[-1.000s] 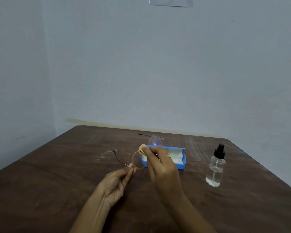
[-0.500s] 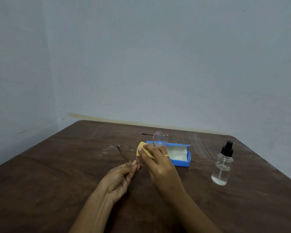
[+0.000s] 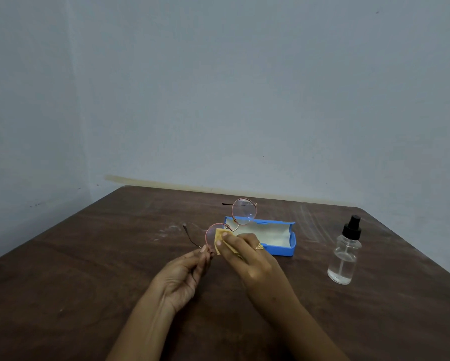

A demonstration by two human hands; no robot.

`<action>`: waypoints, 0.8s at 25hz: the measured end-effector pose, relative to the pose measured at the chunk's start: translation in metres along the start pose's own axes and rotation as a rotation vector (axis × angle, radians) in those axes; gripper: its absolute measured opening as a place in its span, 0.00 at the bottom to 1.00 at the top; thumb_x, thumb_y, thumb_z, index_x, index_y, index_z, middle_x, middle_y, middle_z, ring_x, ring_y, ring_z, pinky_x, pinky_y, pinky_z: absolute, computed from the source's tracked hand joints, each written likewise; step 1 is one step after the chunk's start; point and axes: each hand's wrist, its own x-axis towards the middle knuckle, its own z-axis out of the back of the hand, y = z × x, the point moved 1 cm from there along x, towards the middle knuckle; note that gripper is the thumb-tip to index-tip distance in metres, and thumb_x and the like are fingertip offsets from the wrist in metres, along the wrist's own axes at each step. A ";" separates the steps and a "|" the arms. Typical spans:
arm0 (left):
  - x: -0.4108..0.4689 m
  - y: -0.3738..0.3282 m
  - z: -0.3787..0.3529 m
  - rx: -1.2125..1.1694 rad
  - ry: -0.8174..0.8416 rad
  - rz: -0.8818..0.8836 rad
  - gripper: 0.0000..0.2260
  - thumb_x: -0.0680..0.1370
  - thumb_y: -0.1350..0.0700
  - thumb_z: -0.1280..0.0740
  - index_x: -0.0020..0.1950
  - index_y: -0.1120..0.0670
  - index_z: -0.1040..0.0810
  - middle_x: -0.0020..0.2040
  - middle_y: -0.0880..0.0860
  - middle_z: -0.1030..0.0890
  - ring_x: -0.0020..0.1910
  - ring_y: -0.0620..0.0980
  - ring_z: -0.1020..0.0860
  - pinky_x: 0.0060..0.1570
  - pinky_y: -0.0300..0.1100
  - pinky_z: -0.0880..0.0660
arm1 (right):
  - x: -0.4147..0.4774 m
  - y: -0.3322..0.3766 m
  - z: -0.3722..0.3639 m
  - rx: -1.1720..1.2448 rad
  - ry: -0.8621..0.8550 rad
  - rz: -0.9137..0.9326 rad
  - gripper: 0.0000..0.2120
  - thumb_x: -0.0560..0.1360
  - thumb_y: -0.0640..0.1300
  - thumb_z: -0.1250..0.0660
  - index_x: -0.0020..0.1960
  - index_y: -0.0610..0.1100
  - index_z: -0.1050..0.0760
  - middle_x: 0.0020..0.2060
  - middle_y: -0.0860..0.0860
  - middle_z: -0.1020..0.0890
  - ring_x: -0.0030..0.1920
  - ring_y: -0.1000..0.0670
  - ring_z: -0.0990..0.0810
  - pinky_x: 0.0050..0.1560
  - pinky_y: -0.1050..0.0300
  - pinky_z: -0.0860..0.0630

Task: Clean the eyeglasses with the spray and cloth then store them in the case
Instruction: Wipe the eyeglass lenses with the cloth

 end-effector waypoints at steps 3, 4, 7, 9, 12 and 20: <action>0.002 0.001 0.000 0.033 0.005 -0.024 0.18 0.76 0.73 0.46 0.31 0.67 0.22 0.23 0.58 0.21 0.19 0.45 0.23 0.19 0.29 0.28 | -0.001 -0.003 0.001 -0.016 -0.033 -0.091 0.15 0.73 0.34 0.42 0.56 0.36 0.23 0.50 0.43 0.18 0.51 0.48 0.26 0.37 0.55 0.21; 0.002 0.002 -0.001 0.050 0.007 -0.031 0.16 0.76 0.73 0.46 0.34 0.67 0.23 0.23 0.58 0.21 0.19 0.44 0.23 0.20 0.28 0.28 | 0.000 -0.003 0.001 -0.017 -0.050 -0.119 0.15 0.72 0.34 0.41 0.56 0.36 0.23 0.50 0.43 0.18 0.51 0.47 0.25 0.39 0.55 0.21; 0.003 0.003 -0.002 0.098 0.022 -0.049 0.17 0.75 0.74 0.46 0.32 0.66 0.22 0.23 0.57 0.21 0.19 0.44 0.23 0.20 0.28 0.28 | 0.002 -0.002 0.000 0.003 -0.095 -0.158 0.14 0.72 0.34 0.39 0.56 0.36 0.23 0.51 0.43 0.18 0.50 0.47 0.24 0.44 0.54 0.21; 0.002 0.003 -0.003 0.119 0.033 -0.053 0.18 0.75 0.74 0.45 0.30 0.66 0.22 0.23 0.57 0.21 0.19 0.44 0.24 0.20 0.28 0.28 | 0.004 -0.001 -0.001 0.009 -0.090 -0.141 0.14 0.72 0.33 0.39 0.56 0.36 0.23 0.51 0.43 0.18 0.50 0.46 0.24 0.42 0.53 0.21; 0.000 0.003 -0.004 0.101 0.048 -0.034 0.12 0.75 0.73 0.45 0.36 0.66 0.25 0.23 0.57 0.21 0.19 0.43 0.24 0.19 0.27 0.28 | 0.004 0.003 0.000 0.021 -0.030 -0.076 0.16 0.72 0.33 0.39 0.59 0.37 0.25 0.53 0.43 0.19 0.51 0.46 0.24 0.38 0.53 0.21; 0.005 0.001 0.001 -0.040 0.023 -0.016 0.17 0.76 0.72 0.47 0.34 0.67 0.22 0.23 0.57 0.22 0.18 0.44 0.25 0.18 0.27 0.30 | 0.004 0.007 0.004 0.042 0.028 -0.006 0.14 0.76 0.37 0.43 0.57 0.37 0.23 0.53 0.45 0.19 0.51 0.49 0.26 0.37 0.56 0.22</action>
